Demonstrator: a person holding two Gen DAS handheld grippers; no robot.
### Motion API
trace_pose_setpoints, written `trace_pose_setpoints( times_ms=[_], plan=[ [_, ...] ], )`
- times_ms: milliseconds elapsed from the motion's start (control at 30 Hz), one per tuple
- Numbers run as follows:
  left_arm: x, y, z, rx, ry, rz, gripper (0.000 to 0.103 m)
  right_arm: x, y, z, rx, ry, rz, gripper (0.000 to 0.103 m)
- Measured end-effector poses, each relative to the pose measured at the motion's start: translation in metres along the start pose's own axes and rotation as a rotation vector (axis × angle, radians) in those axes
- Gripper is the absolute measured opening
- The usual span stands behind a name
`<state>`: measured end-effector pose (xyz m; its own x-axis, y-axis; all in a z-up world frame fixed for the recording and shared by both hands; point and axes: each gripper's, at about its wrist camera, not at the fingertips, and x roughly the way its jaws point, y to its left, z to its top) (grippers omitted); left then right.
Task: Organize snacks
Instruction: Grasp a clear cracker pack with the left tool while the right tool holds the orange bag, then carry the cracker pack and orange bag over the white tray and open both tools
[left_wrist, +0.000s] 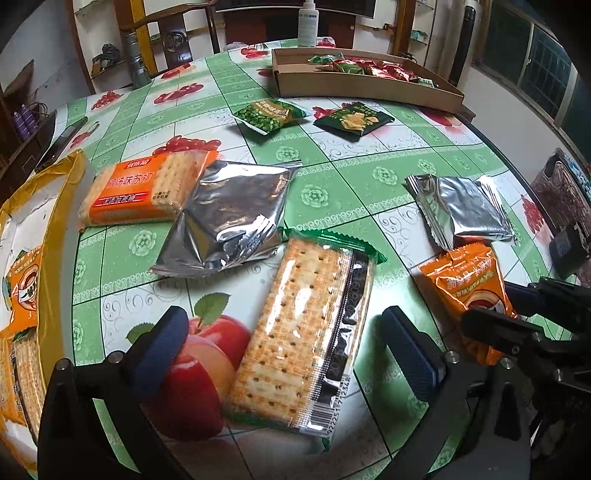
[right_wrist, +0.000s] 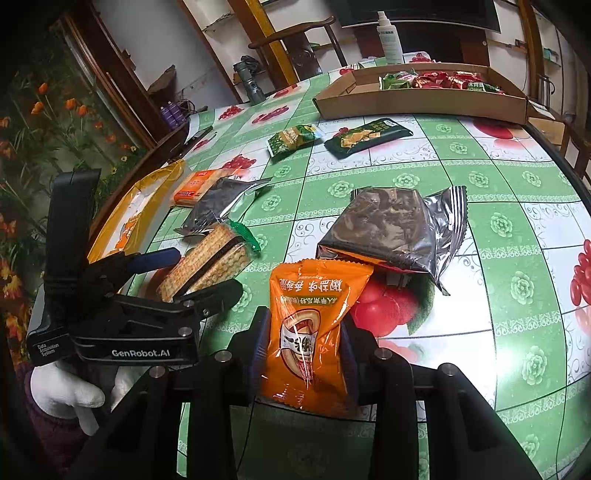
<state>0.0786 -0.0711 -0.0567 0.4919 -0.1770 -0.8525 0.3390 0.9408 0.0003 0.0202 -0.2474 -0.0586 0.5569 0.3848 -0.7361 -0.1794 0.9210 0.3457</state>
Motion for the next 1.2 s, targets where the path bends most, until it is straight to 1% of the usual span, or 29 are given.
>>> trace_pose_setpoints(
  times_ms=[333,367,400,433,467,500,567,667,700,800,967,1133,1200],
  plan=[
    [0.002,0.002,0.001,-0.019,-0.016,0.015,0.103,0.0,0.005,-0.003,-0.016,-0.002,-0.024,0.038],
    [0.001,0.002,0.001,-0.02,-0.017,0.017,0.102,0.0,0.006,-0.003,-0.023,-0.002,-0.031,0.038],
    [-0.002,0.004,0.001,-0.027,-0.027,0.018,0.092,0.0,0.007,-0.004,-0.03,-0.003,-0.038,0.037],
    [-0.004,0.004,0.0,-0.028,-0.034,0.013,0.086,-0.001,0.008,-0.004,-0.038,-0.005,-0.044,0.037],
    [-0.009,0.003,-0.001,-0.023,-0.047,0.008,0.069,-0.001,0.009,-0.005,-0.039,-0.007,-0.046,0.036],
    [-0.01,0.003,-0.001,-0.024,-0.05,0.005,0.062,-0.002,0.008,-0.006,-0.035,-0.007,-0.042,0.035],
    [-0.015,0.007,-0.005,-0.05,-0.057,-0.035,0.057,-0.003,0.005,-0.006,-0.024,-0.006,-0.024,0.034],
    [-0.019,0.014,-0.008,-0.092,-0.063,-0.065,0.048,-0.005,0.003,-0.007,-0.009,-0.004,-0.007,0.034],
    [-0.021,0.018,-0.01,-0.104,-0.067,-0.086,0.045,-0.006,0.003,-0.008,-0.006,-0.005,-0.004,0.034],
    [-0.031,0.028,-0.016,-0.149,-0.09,-0.106,0.044,-0.007,0.004,-0.008,-0.001,-0.005,0.001,0.034],
    [-0.049,0.038,-0.024,-0.19,-0.134,-0.128,0.044,-0.012,0.012,-0.009,-0.003,-0.02,0.038,0.033],
    [-0.072,0.058,-0.033,-0.257,-0.189,-0.171,0.044,-0.019,0.025,-0.006,-0.019,-0.03,0.086,0.033],
    [-0.081,0.067,-0.036,-0.276,-0.214,-0.173,0.044,-0.02,0.032,-0.003,-0.029,-0.024,0.1,0.033]
  ],
)
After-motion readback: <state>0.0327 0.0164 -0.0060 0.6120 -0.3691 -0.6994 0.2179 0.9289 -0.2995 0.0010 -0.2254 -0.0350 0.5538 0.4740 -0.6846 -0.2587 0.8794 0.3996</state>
